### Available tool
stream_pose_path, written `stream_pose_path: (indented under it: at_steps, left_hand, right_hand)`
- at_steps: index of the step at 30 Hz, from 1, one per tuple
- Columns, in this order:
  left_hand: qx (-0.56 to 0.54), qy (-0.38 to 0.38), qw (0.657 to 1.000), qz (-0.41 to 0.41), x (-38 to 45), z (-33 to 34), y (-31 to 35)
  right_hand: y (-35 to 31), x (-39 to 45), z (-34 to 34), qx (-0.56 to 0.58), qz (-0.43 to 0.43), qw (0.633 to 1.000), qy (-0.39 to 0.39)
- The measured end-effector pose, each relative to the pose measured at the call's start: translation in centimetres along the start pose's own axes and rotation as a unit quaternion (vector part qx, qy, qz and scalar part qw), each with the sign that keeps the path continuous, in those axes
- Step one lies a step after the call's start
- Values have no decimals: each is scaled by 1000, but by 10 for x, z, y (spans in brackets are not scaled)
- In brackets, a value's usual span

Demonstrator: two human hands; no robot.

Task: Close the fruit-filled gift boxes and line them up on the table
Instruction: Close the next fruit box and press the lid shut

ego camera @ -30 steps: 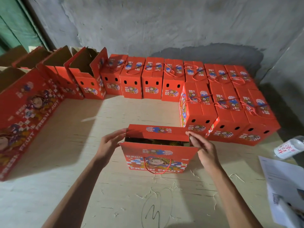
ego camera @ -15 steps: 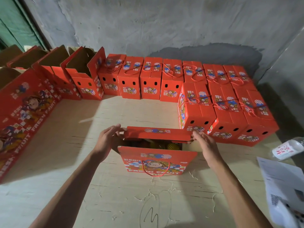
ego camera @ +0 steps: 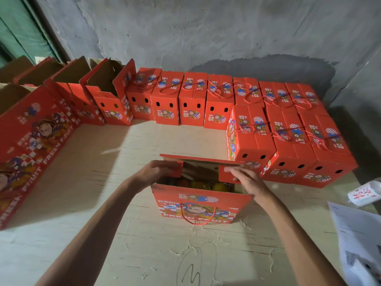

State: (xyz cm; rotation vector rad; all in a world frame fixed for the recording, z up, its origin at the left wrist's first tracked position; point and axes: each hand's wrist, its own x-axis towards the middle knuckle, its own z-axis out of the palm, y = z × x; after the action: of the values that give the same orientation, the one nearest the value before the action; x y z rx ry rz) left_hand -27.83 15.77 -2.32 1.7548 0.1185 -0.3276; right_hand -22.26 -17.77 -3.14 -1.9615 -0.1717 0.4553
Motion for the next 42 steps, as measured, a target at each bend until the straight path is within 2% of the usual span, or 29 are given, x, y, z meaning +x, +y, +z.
stream_pose_path:
  at_steps: [2,4,8,10,13,18,22,25,27,29,33,35,38,40,42]
  left_hand:
    - [28,-9,1000,0,0,-1,4]
    - [21,23,1000,-1,1,-3,3]
    - [-112,87,990,-18,0,-5,-9]
    - [-117,87,989,-36,1,-6,-9]
    - [-100,83,991,-21,2,-7,-9]
    - [-149,78,985,-28,-5,-18,-18]
    - [-168,80,980,-66,-6,-20,-11]
    - [-89,84,989,-87,-2,-22,-2]
    - [-35,63,992,-107,4,-22,4]
    - [28,44,989,-137,12,-23,12]
    - [262,42,953,-148,24,-19,18]
    - [331,61,930,-147,25,-16,22]
    - [404,37,898,-171,28,-7,31]
    - [431,22,886,-171,29,0,36]
    - [446,21,879,-169,27,5,39]
  right_hand:
    - [-3,2,0,-12,9,1000,-20]
    - [-5,1,2,-23,21,999,-8]
    - [-1,2,-1,44,73,996,36]
    - [-5,3,-4,53,85,994,36]
    - [-9,2,-6,46,59,996,48]
    - [1,-4,-8,111,35,986,119]
    - [5,-1,-5,134,59,981,124]
    - [8,2,-9,126,97,981,114]
    - [4,8,-18,57,110,987,98]
    - [-4,18,-27,-37,118,991,48]
    - [-13,30,-27,-132,135,982,-22]
    - [-13,30,-21,-143,118,983,-10]
    - [-8,24,-9,-160,37,985,48]
    - [-7,18,-1,-180,-26,981,73]
    - [-7,15,1,-184,-49,979,80]
